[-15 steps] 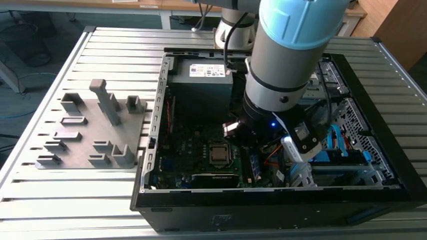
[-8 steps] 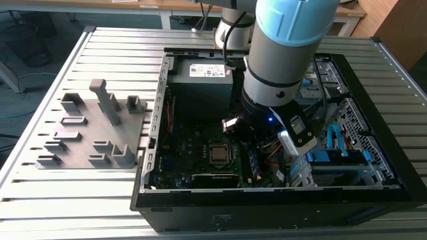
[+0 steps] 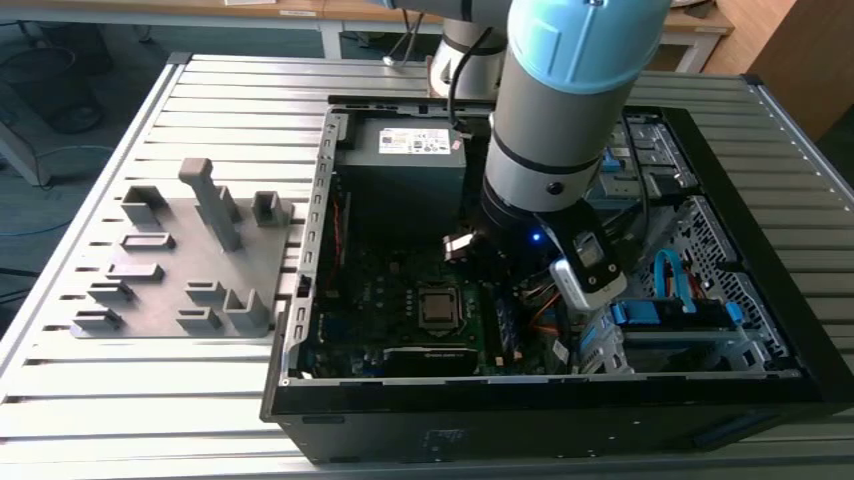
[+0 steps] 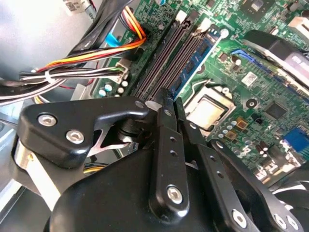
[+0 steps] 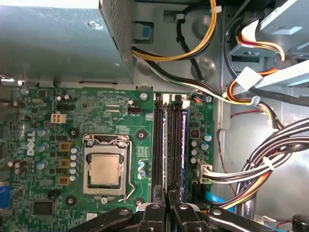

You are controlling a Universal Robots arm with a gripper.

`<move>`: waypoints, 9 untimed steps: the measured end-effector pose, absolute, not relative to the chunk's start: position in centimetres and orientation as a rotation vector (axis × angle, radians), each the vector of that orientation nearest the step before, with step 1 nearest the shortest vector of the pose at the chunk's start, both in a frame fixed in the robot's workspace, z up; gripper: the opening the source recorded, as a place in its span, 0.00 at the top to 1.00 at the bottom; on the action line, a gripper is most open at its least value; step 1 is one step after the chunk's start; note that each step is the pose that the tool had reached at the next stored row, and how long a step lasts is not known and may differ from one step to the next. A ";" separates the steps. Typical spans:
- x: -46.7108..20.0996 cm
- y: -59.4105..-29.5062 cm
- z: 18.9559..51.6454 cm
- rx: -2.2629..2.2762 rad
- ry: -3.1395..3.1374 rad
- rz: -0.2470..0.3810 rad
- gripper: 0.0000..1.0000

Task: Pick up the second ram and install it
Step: 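Insert the second ram into the second slot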

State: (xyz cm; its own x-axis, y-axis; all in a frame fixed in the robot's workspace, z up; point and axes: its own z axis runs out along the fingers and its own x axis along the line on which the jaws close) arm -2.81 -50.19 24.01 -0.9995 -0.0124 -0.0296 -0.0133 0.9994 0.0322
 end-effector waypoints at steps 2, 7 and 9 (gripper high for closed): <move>-2.8 -50.1 23.7 -0.019 3.112 0.050 0.86; -2.8 -50.1 23.0 -0.003 3.112 0.050 0.86; -2.8 -50.1 23.0 0.027 3.112 0.046 0.86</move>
State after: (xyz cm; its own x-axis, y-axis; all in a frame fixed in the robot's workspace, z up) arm -2.78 -50.09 22.95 -0.9994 0.0176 -0.0293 0.0167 0.9994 0.0299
